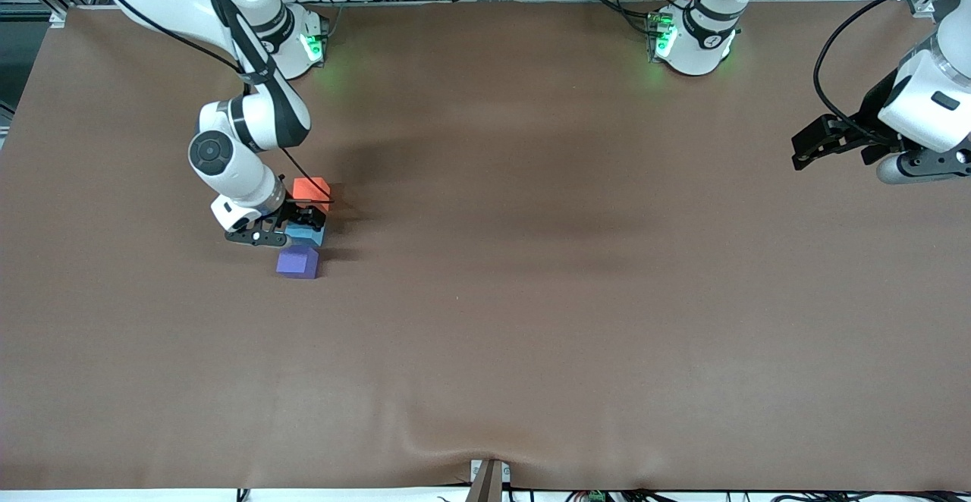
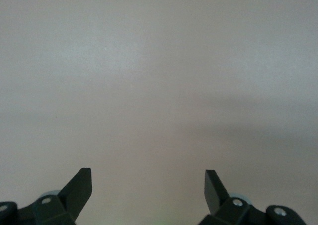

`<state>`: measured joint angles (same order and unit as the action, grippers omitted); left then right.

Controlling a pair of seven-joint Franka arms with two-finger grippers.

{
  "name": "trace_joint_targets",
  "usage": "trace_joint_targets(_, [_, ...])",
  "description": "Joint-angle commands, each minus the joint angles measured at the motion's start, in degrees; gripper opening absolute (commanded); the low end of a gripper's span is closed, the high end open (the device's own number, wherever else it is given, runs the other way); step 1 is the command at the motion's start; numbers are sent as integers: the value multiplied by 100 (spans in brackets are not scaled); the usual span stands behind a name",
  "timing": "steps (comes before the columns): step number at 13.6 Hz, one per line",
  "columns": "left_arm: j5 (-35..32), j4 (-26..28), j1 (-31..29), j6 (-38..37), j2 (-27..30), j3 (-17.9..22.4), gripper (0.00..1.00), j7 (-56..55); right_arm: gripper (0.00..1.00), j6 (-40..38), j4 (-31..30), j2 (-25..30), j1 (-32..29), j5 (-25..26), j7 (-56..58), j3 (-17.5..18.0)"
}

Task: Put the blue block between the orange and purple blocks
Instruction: 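Open the right gripper and lift it off the blue block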

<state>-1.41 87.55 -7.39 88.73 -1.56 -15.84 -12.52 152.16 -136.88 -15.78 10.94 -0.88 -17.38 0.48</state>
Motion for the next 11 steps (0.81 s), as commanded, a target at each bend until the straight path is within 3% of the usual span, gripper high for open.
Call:
trace_joint_targets(1, [79, 25, -52, -5, 85, -33, 100, -23, 100, -588, 222, 294, -127, 71, 77, 84])
trace_joint_targets(5, [79, 34, -61, -14, 85, -33, 100, -23, 100, -2784, 1292, 699, -92, -61, -11, 119])
trace_joint_targets(8, [79, 34, -61, -23, 85, -33, 100, -23, 100, -3900, 2188, 778, -75, -613, 32, 110])
trace_joint_targets(11, [79, 52, -61, -23, 85, -33, 100, -23, 100, -4990, 3243, 778, -83, -632, -11, 93])
